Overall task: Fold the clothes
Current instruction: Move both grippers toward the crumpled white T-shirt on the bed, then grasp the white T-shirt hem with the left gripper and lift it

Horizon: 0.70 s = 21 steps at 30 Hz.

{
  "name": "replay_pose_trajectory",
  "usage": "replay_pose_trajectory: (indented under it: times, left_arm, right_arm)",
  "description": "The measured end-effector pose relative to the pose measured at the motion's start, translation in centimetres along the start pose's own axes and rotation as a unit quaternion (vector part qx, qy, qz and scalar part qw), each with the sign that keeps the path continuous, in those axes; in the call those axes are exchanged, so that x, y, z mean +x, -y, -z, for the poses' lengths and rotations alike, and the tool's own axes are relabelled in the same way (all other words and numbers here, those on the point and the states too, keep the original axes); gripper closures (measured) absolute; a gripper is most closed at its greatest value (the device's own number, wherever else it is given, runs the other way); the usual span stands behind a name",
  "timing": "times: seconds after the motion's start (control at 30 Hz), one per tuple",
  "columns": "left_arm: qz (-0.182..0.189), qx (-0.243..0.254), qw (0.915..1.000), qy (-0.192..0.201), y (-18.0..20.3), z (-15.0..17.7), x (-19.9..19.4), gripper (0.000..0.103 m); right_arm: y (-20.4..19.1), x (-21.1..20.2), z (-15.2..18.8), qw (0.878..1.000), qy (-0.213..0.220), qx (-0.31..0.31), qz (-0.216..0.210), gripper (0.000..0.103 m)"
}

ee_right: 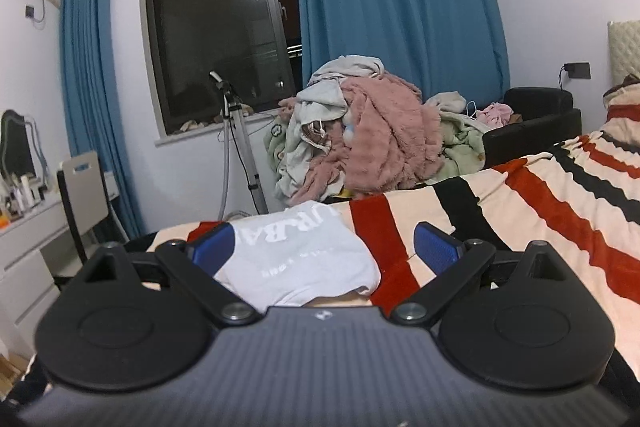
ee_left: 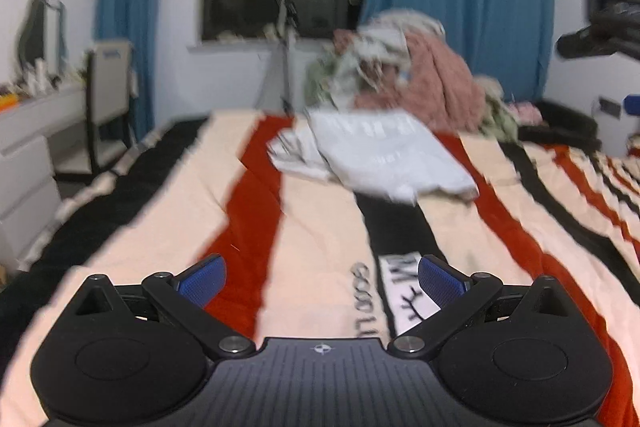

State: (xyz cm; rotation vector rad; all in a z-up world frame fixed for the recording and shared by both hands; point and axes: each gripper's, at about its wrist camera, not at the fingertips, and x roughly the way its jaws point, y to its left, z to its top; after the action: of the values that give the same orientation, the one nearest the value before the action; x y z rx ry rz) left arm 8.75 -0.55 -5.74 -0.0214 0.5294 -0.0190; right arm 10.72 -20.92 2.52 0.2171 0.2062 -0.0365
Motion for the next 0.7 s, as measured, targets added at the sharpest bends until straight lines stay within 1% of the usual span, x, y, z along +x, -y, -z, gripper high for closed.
replay_pose_trajectory:
  times: [0.03,0.07,0.13,0.17,0.27,0.3,0.33,0.4,0.43,0.5,0.53,0.6,0.63,0.67,0.7]
  left_arm:
    - [0.004,0.003,0.9999,-0.014,0.4,-0.2,1.5,0.0]
    - [0.017,0.005,0.9996,-0.022,0.9,-0.6,3.1,0.0]
    - [0.049,0.011,0.9982,-0.033,1.8,-1.3,6.5,0.001]
    - [0.065,0.013,0.997,-0.038,2.3,-1.6,8.2,0.003]
    - [0.096,0.016,0.994,-0.05,4.3,-2.8,13.3,0.003]
    - [0.101,0.022,0.9934,-0.05,5.0,-3.1,14.9,0.004]
    - [0.101,0.03,0.9932,-0.048,6.0,-3.4,16.7,0.007]
    - [0.092,0.043,0.9935,-0.051,7.6,-4.1,19.9,0.011]
    - [0.087,0.049,0.9936,-0.052,8.4,-4.4,21.5,0.015]
    - [0.056,0.059,0.9952,-0.056,9.5,-5.1,24.4,0.026]
    - [0.043,0.054,0.996,-0.057,9.7,-5.5,25.5,0.039]
    - [0.036,0.031,0.9977,-0.048,9.4,-6.2,26.8,0.064]
    - [0.028,0.026,0.9985,-0.039,9.2,-6.6,26.8,0.087]
    - [0.018,0.025,0.9991,-0.029,8.9,-7.0,26.5,0.088]
    - [0.018,0.027,0.9994,-0.014,8.5,-7.4,25.7,0.089]
  right_arm:
    - [0.7,0.4,0.5,1.0,-0.002,0.0,0.007,0.005]
    - [1.3,0.7,1.0,1.0,-0.006,0.0,0.015,0.005]
    - [2.7,1.7,2.3,0.999,-0.026,0.003,0.034,0.005]
    - [3.4,2.2,2.8,0.998,-0.036,0.005,0.042,0.005]
    - [5.6,3.4,4.1,0.996,-0.051,0.018,0.076,0.005]
    - [6.3,3.7,4.5,0.994,-0.053,0.028,0.092,0.005]
    - [7.0,4.1,4.8,0.992,-0.055,0.038,0.104,0.005]
    - [7.7,5.1,5.5,0.991,-0.065,0.054,0.104,0.005]
    - [8.0,5.6,6.0,0.99,-0.07,0.059,0.104,0.005]
    - [8.1,7.0,6.9,0.99,-0.08,0.052,0.107,0.005]
    - [8.1,7.8,7.2,0.989,-0.083,0.05,0.107,0.005]
    - [8.1,9.3,7.8,0.989,-0.091,0.047,0.106,0.005]
    - [8.2,9.9,8.0,0.989,-0.093,0.046,0.105,0.005]
    - [8.4,10.3,8.1,0.989,-0.094,0.047,0.107,0.005]
    - [8.5,10.6,8.1,0.988,-0.093,0.049,0.11,0.005]
